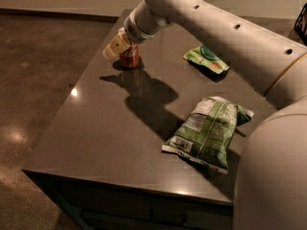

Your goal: Knock coke can over

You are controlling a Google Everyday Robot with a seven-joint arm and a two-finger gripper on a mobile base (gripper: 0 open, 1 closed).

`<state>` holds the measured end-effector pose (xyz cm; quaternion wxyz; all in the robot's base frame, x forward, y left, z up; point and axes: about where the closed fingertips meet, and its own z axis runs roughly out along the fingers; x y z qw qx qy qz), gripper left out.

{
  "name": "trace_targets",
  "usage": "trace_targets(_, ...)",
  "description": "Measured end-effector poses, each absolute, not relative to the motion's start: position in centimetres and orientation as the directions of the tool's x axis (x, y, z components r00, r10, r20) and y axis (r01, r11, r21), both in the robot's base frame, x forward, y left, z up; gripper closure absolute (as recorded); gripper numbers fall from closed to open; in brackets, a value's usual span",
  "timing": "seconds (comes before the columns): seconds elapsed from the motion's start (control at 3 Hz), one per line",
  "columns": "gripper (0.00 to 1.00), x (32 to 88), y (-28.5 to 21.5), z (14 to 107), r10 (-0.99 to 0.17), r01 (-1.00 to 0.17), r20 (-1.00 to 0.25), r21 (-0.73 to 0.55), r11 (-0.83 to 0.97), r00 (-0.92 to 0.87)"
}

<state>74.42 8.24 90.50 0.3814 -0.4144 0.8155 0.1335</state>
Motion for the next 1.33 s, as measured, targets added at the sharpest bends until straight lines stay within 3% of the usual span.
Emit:
trace_targets(0.67,0.62,74.3,8.0,91.9,-0.574,-0.805,-0.739,-0.073,0.589,-0.353)
trace_targets(1.0,0.85,73.6,5.8,94.8,-0.616,-0.833,-0.721,-0.097,0.545,-0.319)
trace_targets(1.33,1.0,72.3,3.0,97.8,-0.735,-0.86,-0.626,-0.195,0.471,-0.261)
